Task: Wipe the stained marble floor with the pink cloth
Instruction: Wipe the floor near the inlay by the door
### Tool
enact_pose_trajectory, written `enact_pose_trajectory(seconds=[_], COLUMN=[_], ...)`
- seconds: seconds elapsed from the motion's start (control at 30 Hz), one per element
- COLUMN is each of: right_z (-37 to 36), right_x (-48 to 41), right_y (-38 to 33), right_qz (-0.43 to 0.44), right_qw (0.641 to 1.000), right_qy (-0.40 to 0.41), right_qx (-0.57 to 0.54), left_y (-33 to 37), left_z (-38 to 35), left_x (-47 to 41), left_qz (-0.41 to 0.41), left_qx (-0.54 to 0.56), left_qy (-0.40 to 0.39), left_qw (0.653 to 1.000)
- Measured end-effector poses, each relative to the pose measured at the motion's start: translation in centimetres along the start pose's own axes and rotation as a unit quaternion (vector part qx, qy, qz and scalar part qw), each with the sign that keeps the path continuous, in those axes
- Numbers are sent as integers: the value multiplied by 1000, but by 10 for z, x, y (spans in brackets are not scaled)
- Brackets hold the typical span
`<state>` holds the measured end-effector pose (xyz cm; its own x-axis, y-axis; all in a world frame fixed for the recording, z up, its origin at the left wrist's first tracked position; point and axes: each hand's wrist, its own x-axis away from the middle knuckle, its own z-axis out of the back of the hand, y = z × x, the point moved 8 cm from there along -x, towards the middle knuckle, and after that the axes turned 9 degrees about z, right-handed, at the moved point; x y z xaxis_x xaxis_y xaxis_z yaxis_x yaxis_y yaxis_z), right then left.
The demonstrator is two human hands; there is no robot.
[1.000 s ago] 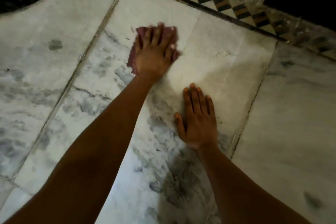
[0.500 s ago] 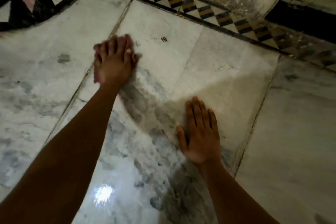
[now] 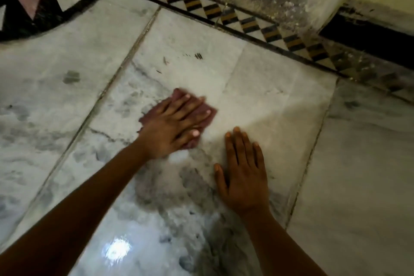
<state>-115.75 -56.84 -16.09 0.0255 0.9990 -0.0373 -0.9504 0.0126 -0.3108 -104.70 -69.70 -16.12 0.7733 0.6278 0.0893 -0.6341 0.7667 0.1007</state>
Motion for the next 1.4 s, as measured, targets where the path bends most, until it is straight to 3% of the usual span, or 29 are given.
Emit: enact_pose_trajectory(seconds=[0.07,0.2,0.27,0.33,0.4,0.53,0.67,0.8,0.87,0.93,1.03,1.13,1.2,1.27,1.33,1.4], right_z=[-1,-1,0,0,1,2,0,-2,-2,-3,-3,-6,-5,-6,-8,-9], right_x=[0,0,1,1,1,0,0,1,2,2,2,2,2,11,30,55], right_y=[0,1,1,0,0,1,-1,1,1,1,1,1,1,-2,-7,-14], right_qz=[1,4,6,7,5,6,7,10,10,12,10,1,5,16,41,72], right_qw=[1000,1000,1000,1000,1000,1000,1000,1000,999,1000,1000,1000,999,998,997,994], right_qy=[0,18,27,25,24,17,6,6,10,8,5,-12,-21,-52,-67,-79], right_qx=[2,4,6,12,17,23,26,29,29,28,22,24,28,20,24,30], left_y=[-25,-63,-56,-29,3,28,-44,-122,-133,-117,-55,-6,-11,-49,-84,-85], left_z=[2,12,14,12,3,-3,-5,5,7,4,-2,-10,-16,-19,-20,-15], left_x=[3,-56,-91,-111,-100,0,84,61,41,34,58,118,160,193,205,201], left_qz=[16,260,327,317,246,149,243,417,452,407,263,155,145,253,382,452], left_qx=[-16,23,46,51,37,31,19,46,58,53,32,13,-3,8,39,72], left_qy=[10,34,38,27,15,38,42,46,46,29,21,20,19,27,26,38], left_qw=[1000,965,943,947,968,988,969,906,889,912,964,988,989,967,923,888])
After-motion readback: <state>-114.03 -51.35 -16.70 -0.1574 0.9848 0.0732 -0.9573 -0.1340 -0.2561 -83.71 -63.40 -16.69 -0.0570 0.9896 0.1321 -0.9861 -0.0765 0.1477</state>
